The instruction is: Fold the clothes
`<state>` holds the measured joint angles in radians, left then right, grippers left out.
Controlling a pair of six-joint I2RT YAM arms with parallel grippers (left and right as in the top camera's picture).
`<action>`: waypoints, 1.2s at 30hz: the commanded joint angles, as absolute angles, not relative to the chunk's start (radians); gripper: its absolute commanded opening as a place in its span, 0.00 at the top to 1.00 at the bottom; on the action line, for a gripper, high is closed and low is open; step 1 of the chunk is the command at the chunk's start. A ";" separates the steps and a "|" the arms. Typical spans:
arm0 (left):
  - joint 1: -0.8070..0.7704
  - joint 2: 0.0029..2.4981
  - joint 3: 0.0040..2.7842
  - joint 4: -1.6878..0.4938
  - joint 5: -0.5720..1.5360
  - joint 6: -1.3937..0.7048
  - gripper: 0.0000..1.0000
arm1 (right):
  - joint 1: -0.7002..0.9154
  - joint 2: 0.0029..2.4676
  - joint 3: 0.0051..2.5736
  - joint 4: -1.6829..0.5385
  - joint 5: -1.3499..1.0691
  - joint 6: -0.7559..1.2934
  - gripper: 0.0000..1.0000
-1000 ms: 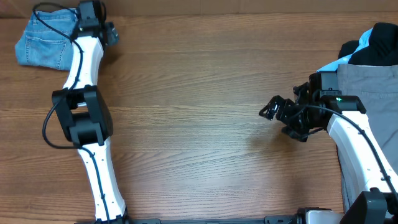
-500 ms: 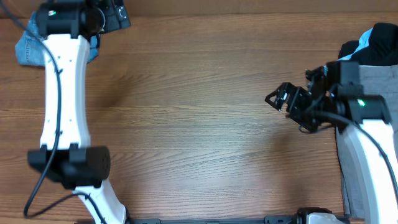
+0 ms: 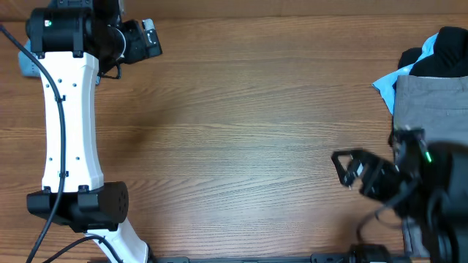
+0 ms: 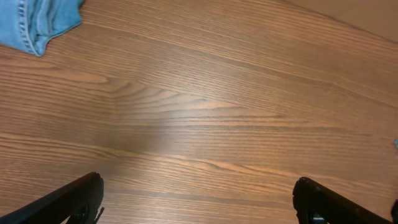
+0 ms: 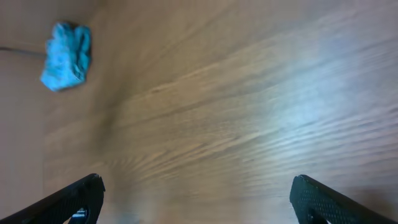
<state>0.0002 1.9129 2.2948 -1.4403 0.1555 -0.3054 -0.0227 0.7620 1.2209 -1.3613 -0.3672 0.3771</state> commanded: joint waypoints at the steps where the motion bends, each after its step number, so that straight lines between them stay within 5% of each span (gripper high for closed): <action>1: -0.028 1.853 2.305 -1.428 0.179 -0.261 0.00 | -0.023 0.595 1.193 -1.372 -0.256 0.429 0.00; 8: -0.033 1.837 2.306 -1.409 0.153 -0.262 0.00 | -0.023 0.414 1.148 -1.328 -0.059 0.502 0.00; 36: -0.033 1.848 2.305 -1.409 0.147 -0.262 0.00 | -0.023 0.415 1.145 -1.327 -0.053 0.502 0.00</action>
<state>-0.0311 1.8568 2.2951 -1.4105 0.1535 -0.2813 -0.0227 0.4149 1.1503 -1.3258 -0.0700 0.4976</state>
